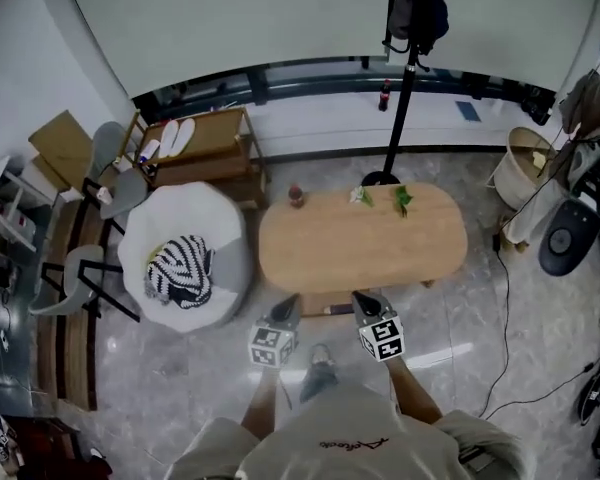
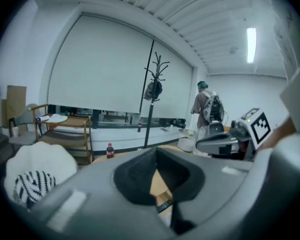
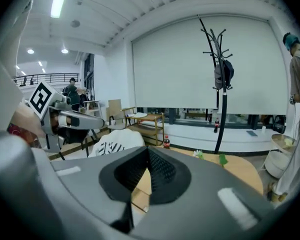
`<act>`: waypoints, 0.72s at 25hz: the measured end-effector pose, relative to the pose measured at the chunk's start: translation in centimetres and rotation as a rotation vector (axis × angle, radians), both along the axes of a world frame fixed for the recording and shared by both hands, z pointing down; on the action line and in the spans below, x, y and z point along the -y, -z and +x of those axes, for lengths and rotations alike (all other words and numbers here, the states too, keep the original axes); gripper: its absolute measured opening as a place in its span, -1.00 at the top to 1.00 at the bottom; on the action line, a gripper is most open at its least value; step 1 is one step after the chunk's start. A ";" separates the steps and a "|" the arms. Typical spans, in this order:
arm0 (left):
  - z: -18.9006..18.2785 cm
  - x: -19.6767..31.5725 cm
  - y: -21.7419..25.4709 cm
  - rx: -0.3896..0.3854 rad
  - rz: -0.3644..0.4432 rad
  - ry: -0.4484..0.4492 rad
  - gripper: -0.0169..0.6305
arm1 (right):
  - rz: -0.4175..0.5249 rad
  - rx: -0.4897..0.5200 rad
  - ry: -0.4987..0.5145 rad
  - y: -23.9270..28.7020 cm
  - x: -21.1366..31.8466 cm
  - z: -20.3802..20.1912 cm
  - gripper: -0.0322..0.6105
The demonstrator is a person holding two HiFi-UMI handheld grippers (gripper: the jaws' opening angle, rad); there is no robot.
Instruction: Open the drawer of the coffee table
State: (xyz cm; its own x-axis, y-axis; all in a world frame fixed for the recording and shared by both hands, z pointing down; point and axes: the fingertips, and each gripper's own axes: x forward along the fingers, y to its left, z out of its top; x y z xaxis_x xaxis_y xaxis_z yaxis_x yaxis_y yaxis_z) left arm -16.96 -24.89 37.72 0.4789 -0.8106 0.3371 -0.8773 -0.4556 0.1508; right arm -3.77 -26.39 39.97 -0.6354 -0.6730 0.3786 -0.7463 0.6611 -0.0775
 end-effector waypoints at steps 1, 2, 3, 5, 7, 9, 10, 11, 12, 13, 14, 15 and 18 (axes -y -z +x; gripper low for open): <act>0.4 -0.3 1.2 0.000 0.016 -0.002 0.95 | 0.025 0.011 0.002 1.6 -0.2 0.1 0.89; 0.9 -0.6 2.2 0.000 0.032 -0.005 0.95 | 0.048 0.021 0.004 3.0 -0.6 0.3 0.89; 1.5 -0.9 3.1 -0.001 0.050 -0.009 0.95 | 0.071 0.031 0.007 4.4 -0.8 0.5 0.89; 2.5 -1.5 4.5 -0.006 0.084 -0.014 0.95 | 0.115 0.045 0.014 6.8 -1.5 1.1 0.89; 3.4 -2.6 5.5 -0.015 0.102 -0.017 0.95 | 0.144 0.051 0.015 8.2 -2.7 1.8 0.89; 4.5 -3.5 6.5 -0.015 0.116 -0.025 0.95 | 0.163 0.056 0.007 9.2 -3.6 2.8 0.89; 5.1 -3.9 7.0 -0.014 0.123 -0.028 0.95 | 0.169 0.057 0.002 9.7 -4.0 3.4 0.89; 5.6 -4.4 7.5 -0.014 0.128 -0.029 0.95 | 0.172 0.057 -0.003 10.0 -4.5 3.9 0.89; 5.9 -4.8 7.9 -0.013 0.135 -0.030 0.95 | 0.176 0.057 -0.007 10.3 -4.9 4.3 0.89; 6.2 -5.1 8.3 -0.010 0.142 -0.030 0.95 | 0.180 0.059 -0.011 10.5 -5.3 4.7 0.89; 6.4 -5.6 8.5 -0.006 0.147 -0.030 0.95 | 0.183 0.061 -0.016 10.7 -5.7 4.9 0.89; 6.4 -6.0 8.7 -0.003 0.150 -0.029 0.95 | 0.185 0.064 -0.019 10.7 -6.2 5.1 0.89; 6.6 -6.8 9.0 0.009 0.155 -0.023 0.95 | 0.189 0.070 -0.022 10.9 -7.0 5.5 0.89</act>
State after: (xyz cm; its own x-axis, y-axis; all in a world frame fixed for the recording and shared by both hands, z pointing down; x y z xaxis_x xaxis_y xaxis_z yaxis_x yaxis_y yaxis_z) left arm -10.37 -18.05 28.72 0.4956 -0.8419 0.2135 -0.8673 -0.4929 0.0696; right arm 1.76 -19.40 29.07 -0.6404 -0.7417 0.1992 -0.7576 0.6526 -0.0057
